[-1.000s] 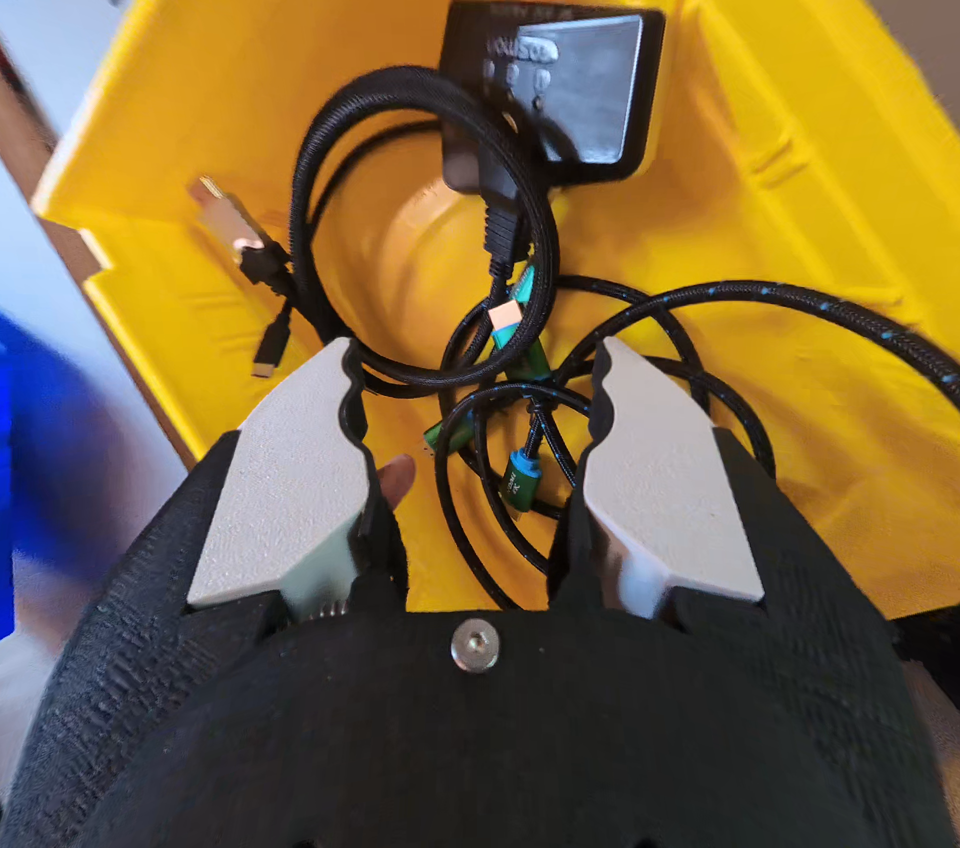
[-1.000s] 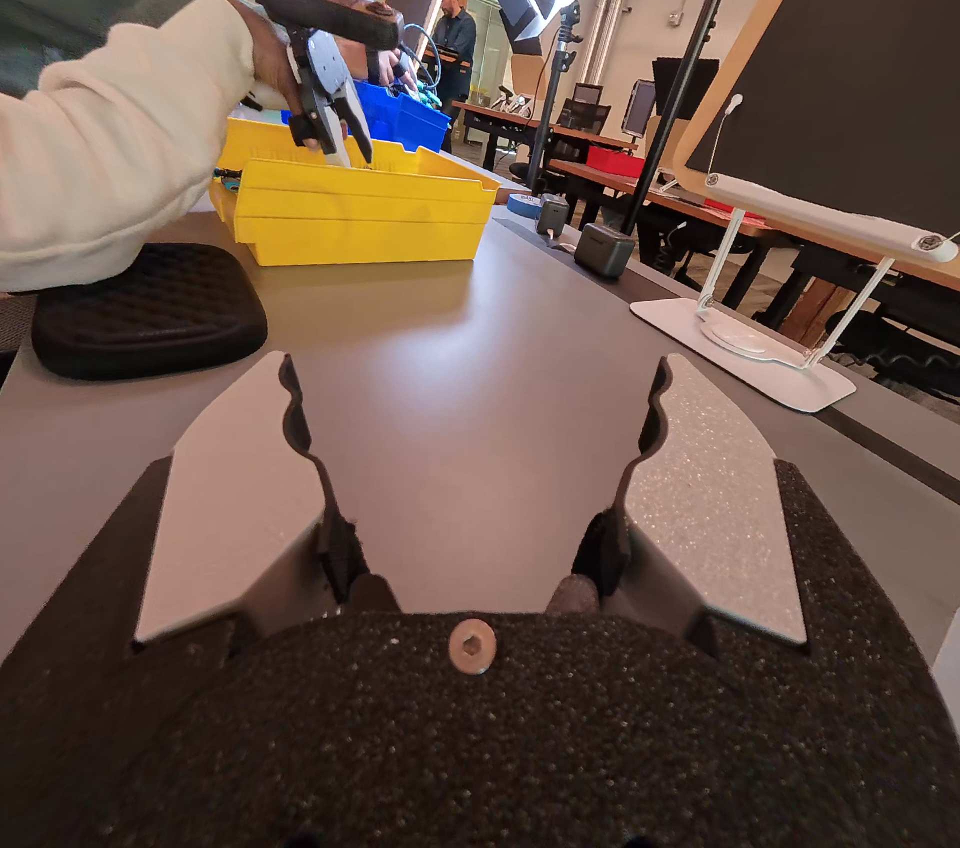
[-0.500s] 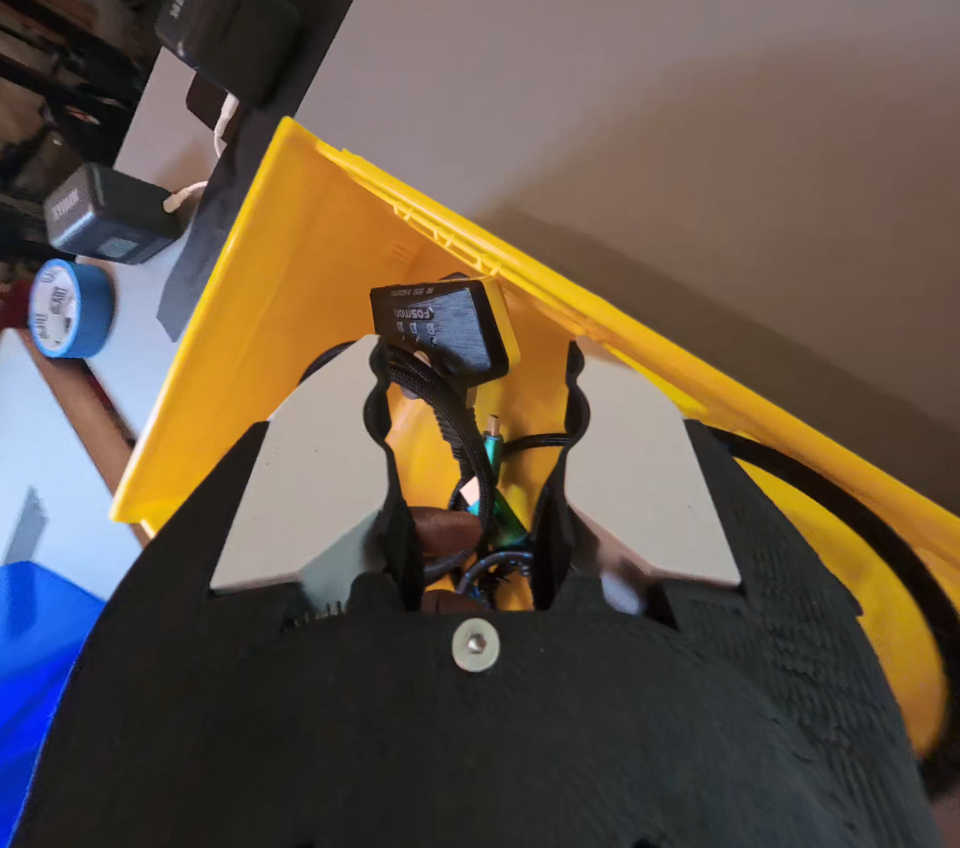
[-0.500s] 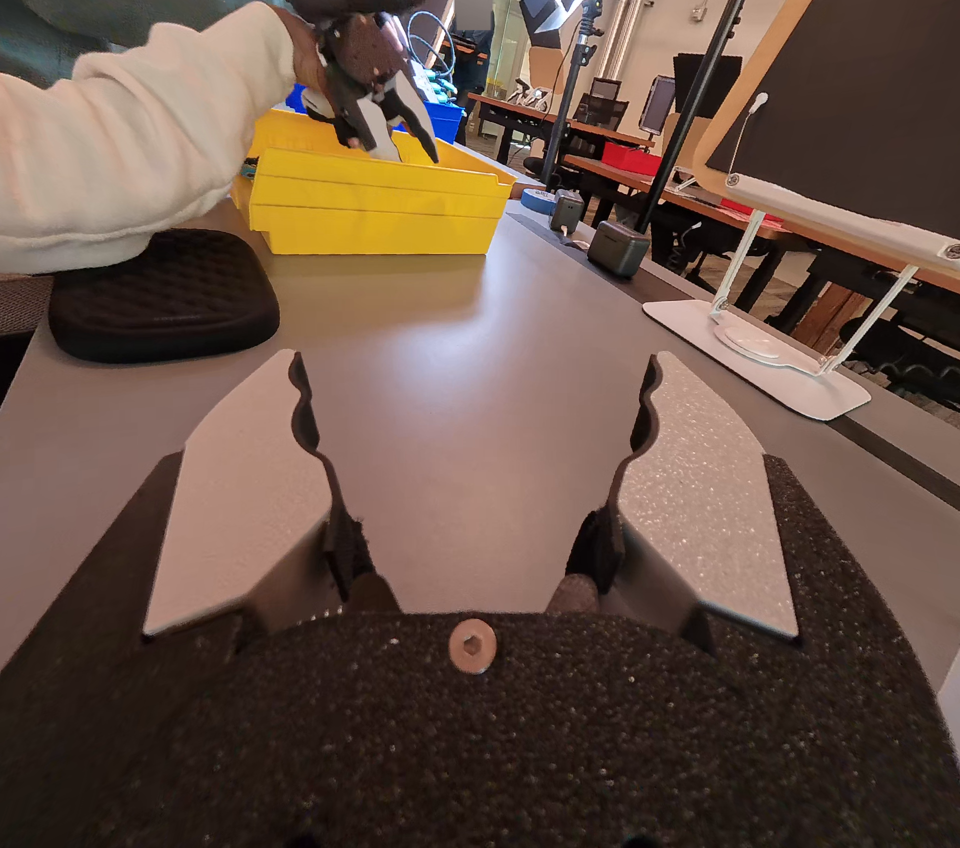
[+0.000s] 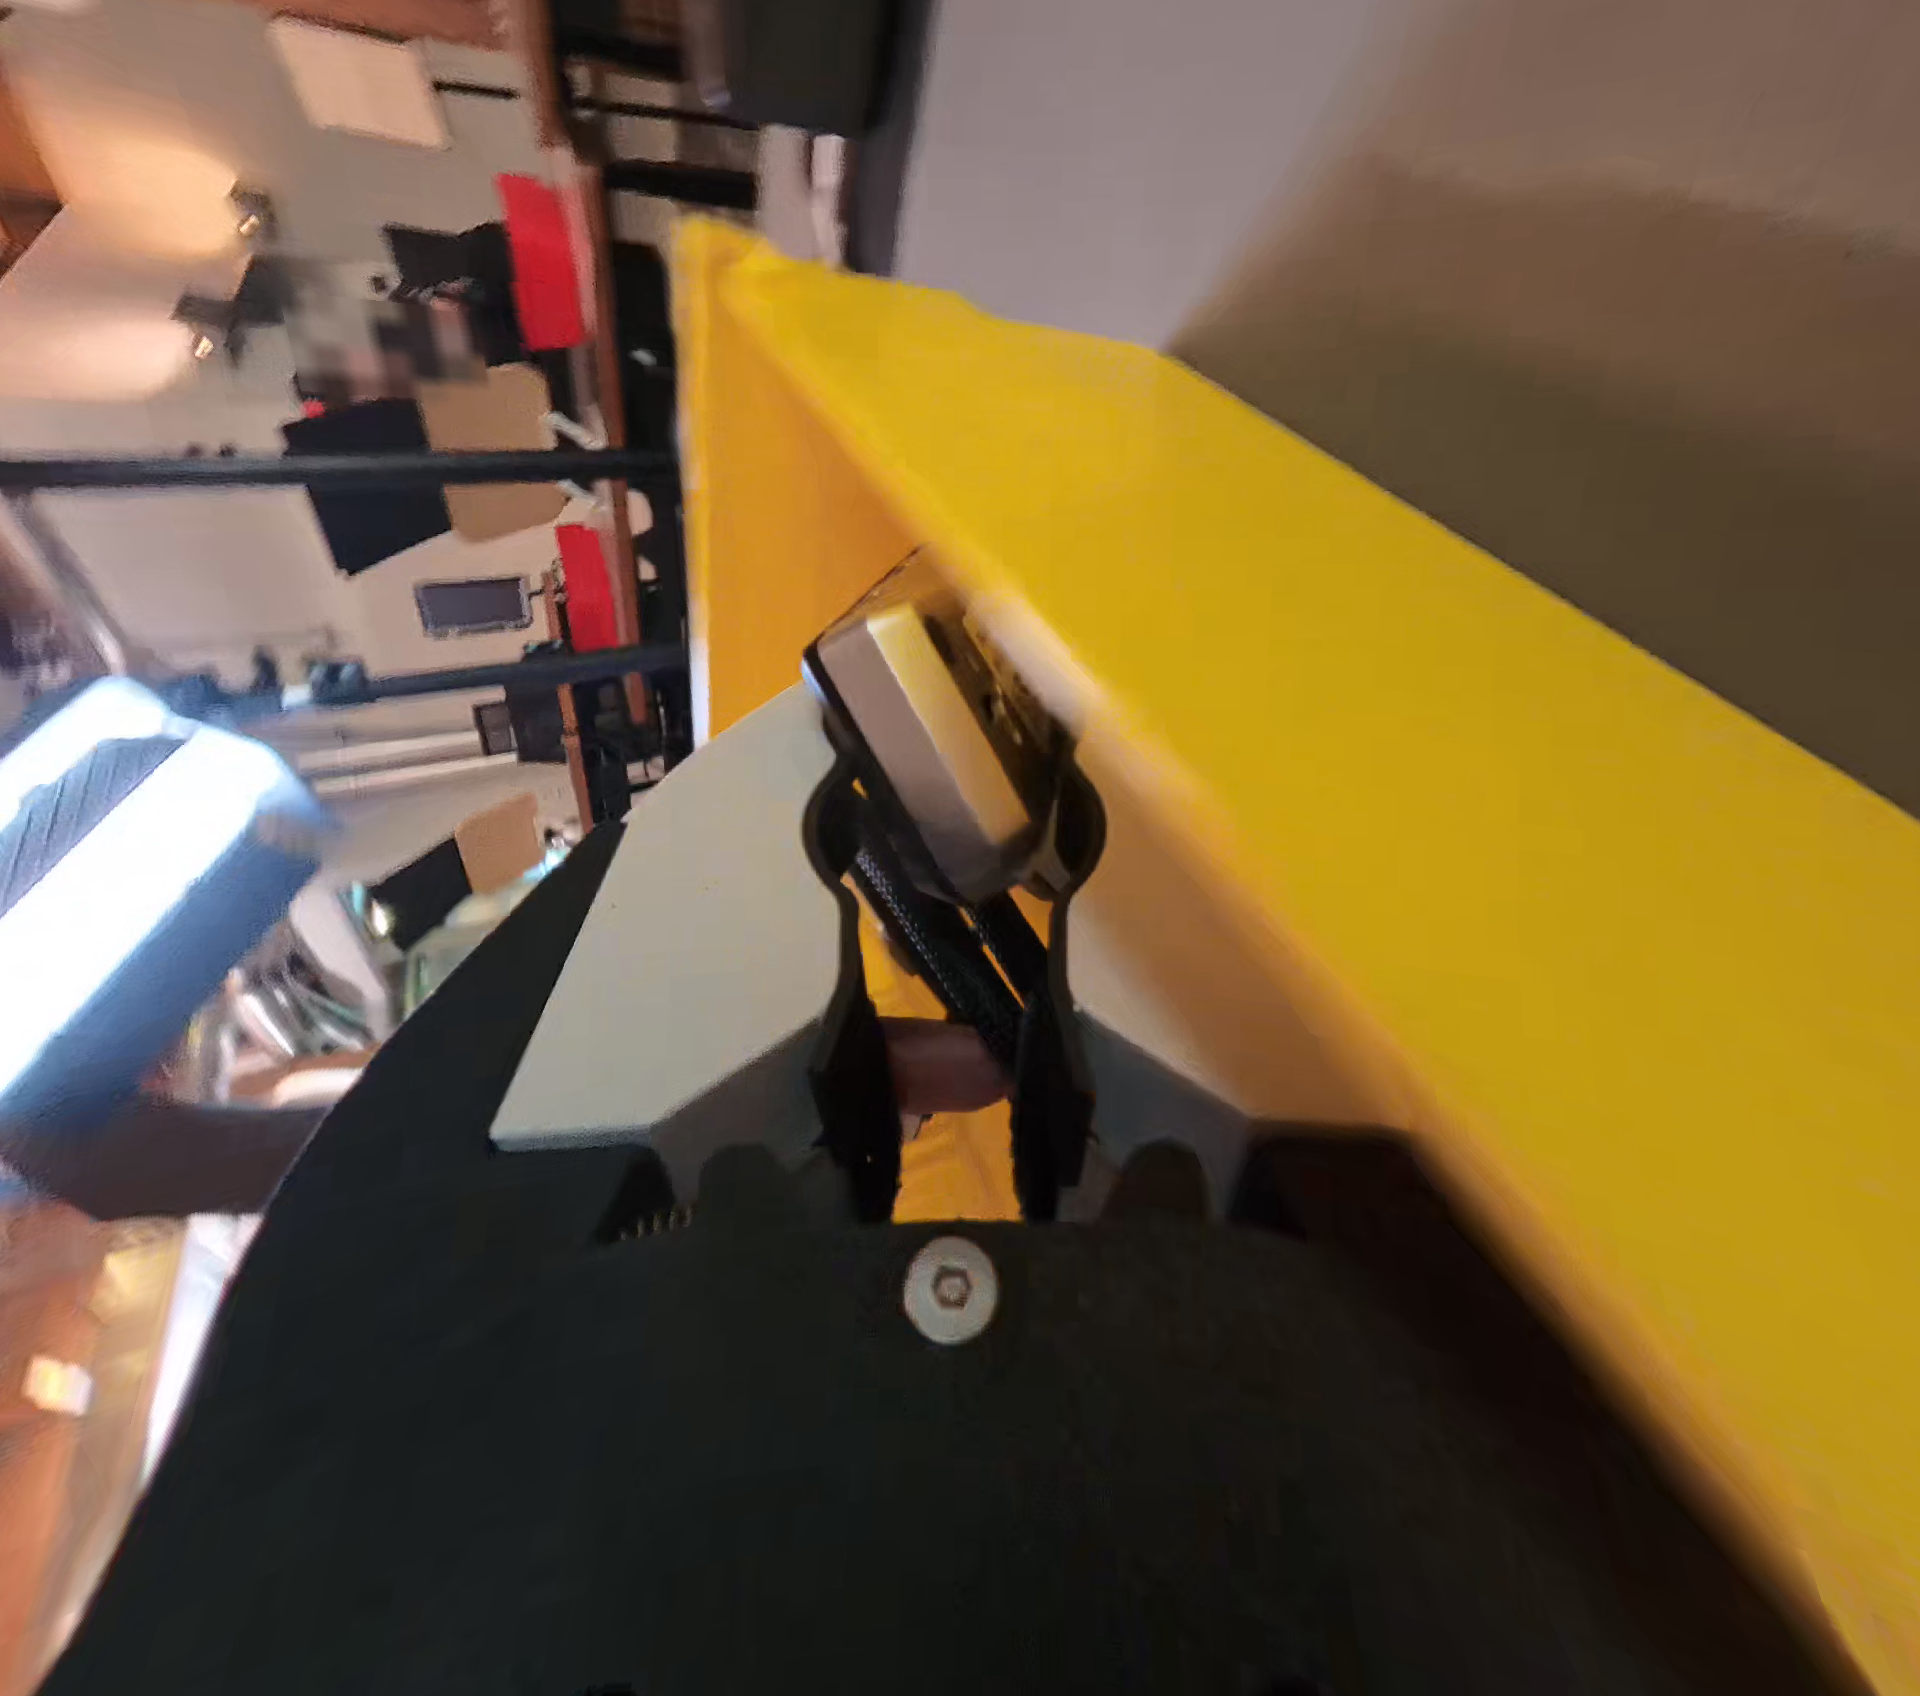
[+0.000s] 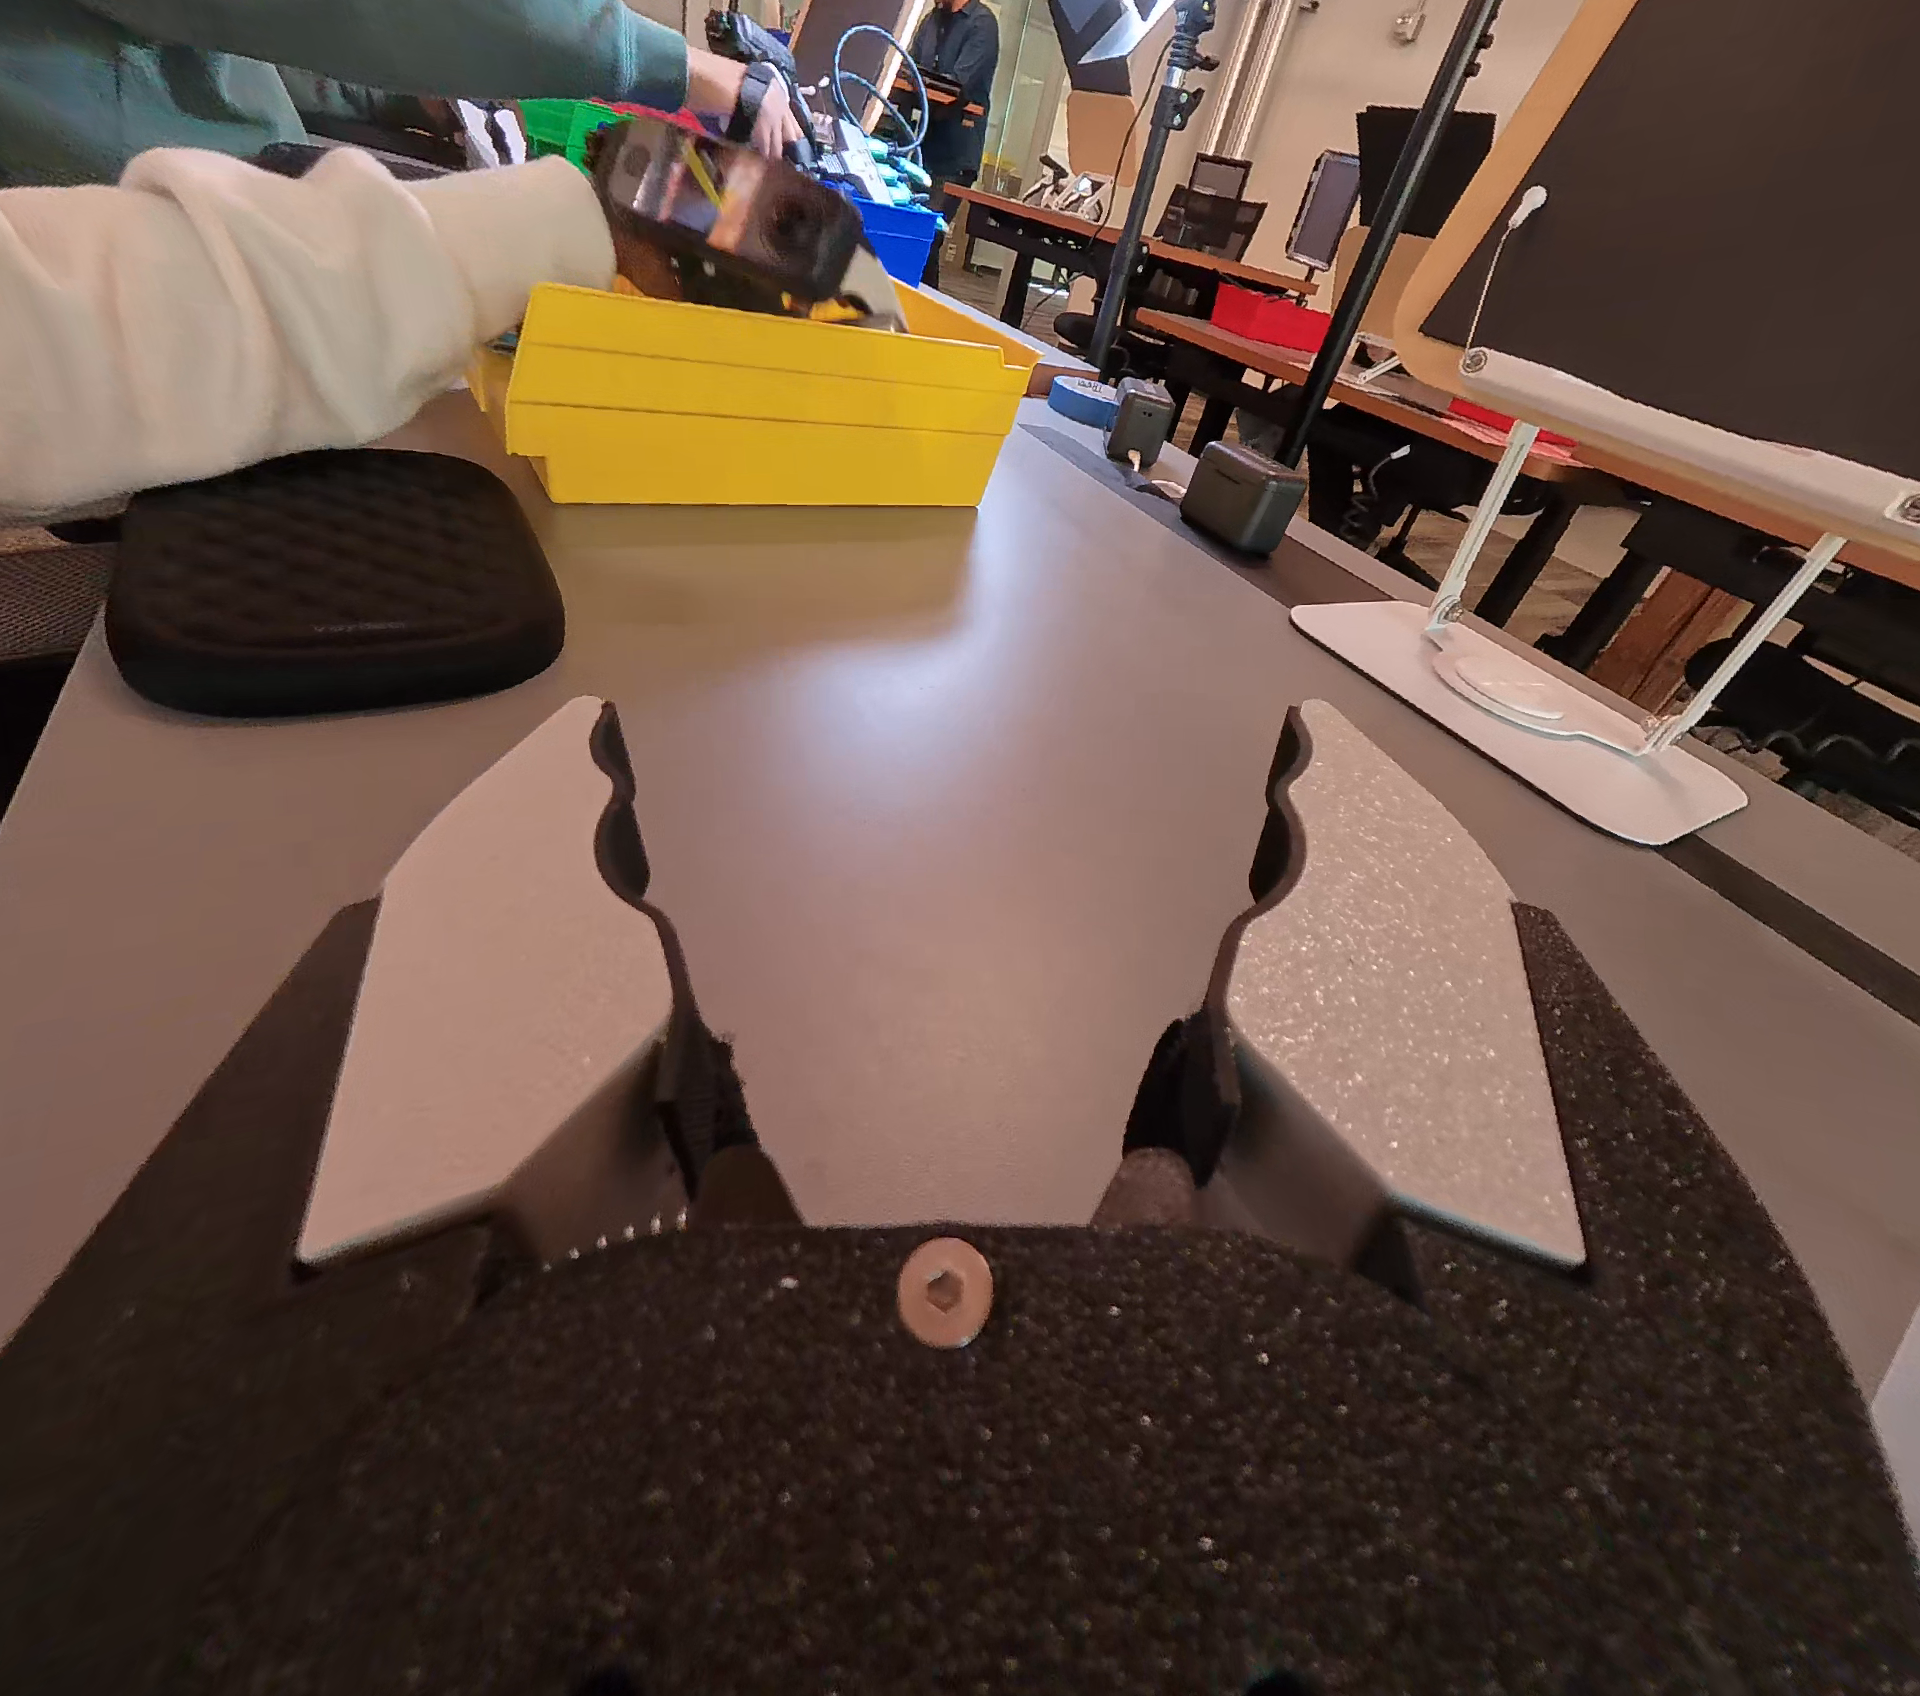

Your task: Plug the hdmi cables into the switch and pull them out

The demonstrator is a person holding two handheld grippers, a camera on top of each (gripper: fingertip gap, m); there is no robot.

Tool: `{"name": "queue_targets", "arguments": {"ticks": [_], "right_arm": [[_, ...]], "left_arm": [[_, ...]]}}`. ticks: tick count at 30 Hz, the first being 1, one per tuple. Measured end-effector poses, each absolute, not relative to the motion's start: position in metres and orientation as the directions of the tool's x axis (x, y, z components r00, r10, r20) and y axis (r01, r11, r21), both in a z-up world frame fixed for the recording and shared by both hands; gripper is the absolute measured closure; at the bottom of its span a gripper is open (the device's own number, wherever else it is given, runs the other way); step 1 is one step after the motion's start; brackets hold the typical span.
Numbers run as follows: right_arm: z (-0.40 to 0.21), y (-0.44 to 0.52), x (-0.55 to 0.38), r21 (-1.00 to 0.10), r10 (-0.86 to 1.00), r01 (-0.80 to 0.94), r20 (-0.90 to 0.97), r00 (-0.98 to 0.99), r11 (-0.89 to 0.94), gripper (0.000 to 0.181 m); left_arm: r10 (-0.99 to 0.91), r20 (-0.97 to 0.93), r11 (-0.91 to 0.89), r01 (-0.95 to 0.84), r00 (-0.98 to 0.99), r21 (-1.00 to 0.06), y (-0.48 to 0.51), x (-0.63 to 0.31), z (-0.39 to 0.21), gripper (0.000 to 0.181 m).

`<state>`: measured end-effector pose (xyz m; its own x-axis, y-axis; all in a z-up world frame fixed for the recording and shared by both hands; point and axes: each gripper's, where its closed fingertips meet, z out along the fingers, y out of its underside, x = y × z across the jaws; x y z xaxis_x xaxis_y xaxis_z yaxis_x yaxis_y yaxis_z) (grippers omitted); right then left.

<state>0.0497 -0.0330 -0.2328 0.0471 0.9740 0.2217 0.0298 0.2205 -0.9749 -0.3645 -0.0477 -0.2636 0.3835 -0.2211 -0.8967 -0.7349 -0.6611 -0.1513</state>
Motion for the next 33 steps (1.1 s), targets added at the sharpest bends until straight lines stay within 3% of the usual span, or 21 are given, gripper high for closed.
{"name": "queue_targets", "arguments": {"ticks": [1, 3, 7, 10, 12, 15, 19, 24, 29, 33], "right_arm": [[-0.233, -0.032, 0.050, -0.976, 0.975, 0.029, 0.218, 0.048, 0.217, 0.066], [-0.233, -0.031, 0.049, -0.977, 0.976, 0.030, 0.212, 0.049, 0.211, 0.066], [-0.233, -0.033, 0.049, -0.975, 0.975, 0.030, 0.219, 0.045, 0.218, 0.067], [-0.234, -0.033, 0.049, -0.975, 0.974, 0.034, 0.223, 0.043, 0.221, 0.067], [-0.234, -0.033, 0.049, -0.975, 0.974, 0.034, 0.223, 0.043, 0.222, 0.068], [-0.234, -0.033, 0.049, -0.975, 0.974, 0.034, 0.222, 0.044, 0.220, 0.069], [-0.231, -0.032, 0.048, -0.973, 0.972, 0.044, 0.229, 0.050, 0.227, 0.072], [-0.159, -0.043, 0.026, -0.949, 0.955, -0.121, 0.280, 0.093, 0.290, 0.088], [-0.063, -0.060, -0.020, -0.898, 0.947, -0.301, 0.304, 0.100, 0.320, 0.092], [-0.040, -0.060, -0.061, -0.856, 0.902, -0.288, 0.396, 0.171, 0.430, 0.087]], "left_arm": [[-0.135, -0.895, -0.657, -0.715, 0.425, -0.240, -0.051, -0.366, -0.247, 0.147], [0.052, -0.862, -0.609, -0.668, 0.505, -0.428, -0.060, -0.371, -0.208, 0.147], [0.363, -0.732, -0.392, -0.618, 0.576, -0.681, -0.090, -0.379, -0.117, 0.150], [0.492, -0.497, -0.077, -0.533, 0.715, -0.842, -0.110, -0.373, -0.052, 0.155], [0.474, -0.318, 0.147, -0.429, 0.821, -0.891, -0.120, -0.364, -0.017, 0.159], [0.394, -0.189, 0.331, -0.331, 0.899, -0.884, -0.130, -0.346, 0.018, 0.160], [0.267, -0.156, 0.475, -0.270, 0.951, -0.838, -0.130, -0.306, 0.050, 0.160], [-0.024, -0.131, 0.673, -0.081, 0.991, -0.735, -0.132, -0.223, 0.088, 0.160], [-0.256, -0.157, 0.720, 0.080, 0.954, -0.690, -0.115, -0.137, 0.096, 0.161], [-0.419, -0.332, 0.691, 0.059, 0.845, -0.721, -0.081, -0.053, 0.056, 0.160]]}}
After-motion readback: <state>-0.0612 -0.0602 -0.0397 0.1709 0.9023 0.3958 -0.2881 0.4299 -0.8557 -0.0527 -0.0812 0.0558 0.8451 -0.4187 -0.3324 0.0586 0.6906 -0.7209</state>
